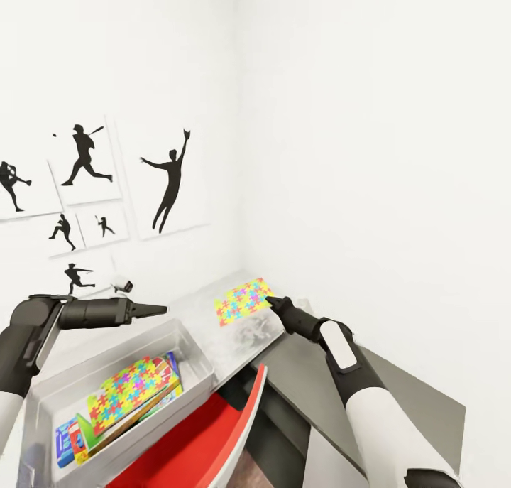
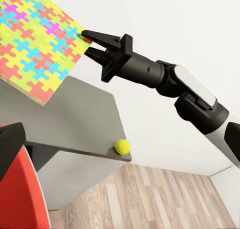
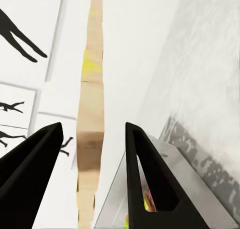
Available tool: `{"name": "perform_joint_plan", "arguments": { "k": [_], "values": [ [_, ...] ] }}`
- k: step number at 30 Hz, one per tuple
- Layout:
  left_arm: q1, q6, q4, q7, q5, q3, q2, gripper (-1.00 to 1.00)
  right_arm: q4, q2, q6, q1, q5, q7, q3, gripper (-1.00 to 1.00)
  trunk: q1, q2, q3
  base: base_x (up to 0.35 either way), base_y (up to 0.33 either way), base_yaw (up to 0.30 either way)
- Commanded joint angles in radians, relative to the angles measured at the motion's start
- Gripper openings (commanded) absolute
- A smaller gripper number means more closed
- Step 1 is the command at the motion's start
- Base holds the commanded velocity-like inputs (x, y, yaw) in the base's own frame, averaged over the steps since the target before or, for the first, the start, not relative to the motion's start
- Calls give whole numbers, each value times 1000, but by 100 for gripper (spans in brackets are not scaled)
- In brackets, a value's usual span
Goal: Put all the toys in the child's room - the three board games (two on the bed and one on the table), the two jigsaw puzzles on the table, and the tennis ball on the table - inside the toy box on the table in the child's room.
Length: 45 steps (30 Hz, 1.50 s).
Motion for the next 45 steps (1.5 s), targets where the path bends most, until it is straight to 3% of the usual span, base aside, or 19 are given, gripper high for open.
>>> {"name": "perform_joint_plan", "arguments": {
  "k": [1, 10, 17, 21, 45],
  "values": [
    [0, 11, 0, -4, 0, 1, 0, 100, 0, 1, 7, 0, 2, 3, -6, -100, 0, -1, 0, 0, 0, 274],
    [0, 11, 0, -4, -1, 3, 0, 100, 3, 1, 5, 0, 3, -3, 1, -100, 0, -1, 0, 0, 0, 282],
    [0, 11, 0, -4, -2, 4, 0, 100, 3, 1, -42, 0, 1, -9, 86, -100, 0, -1, -1, 0, 0, 284],
    [0, 11, 1, -4, -2, 4, 0, 100, 4, 1, -60, 0, -1, -9, 107, -100, 0, -1, -2, 0, 0, 284],
    [0, 11, 2, -4, -2, 5, 2, 100, 33, 1, -63, 3, -6, -9, 112, -100, 0, -1, -23, 0, 0, 255]
  ]
}}
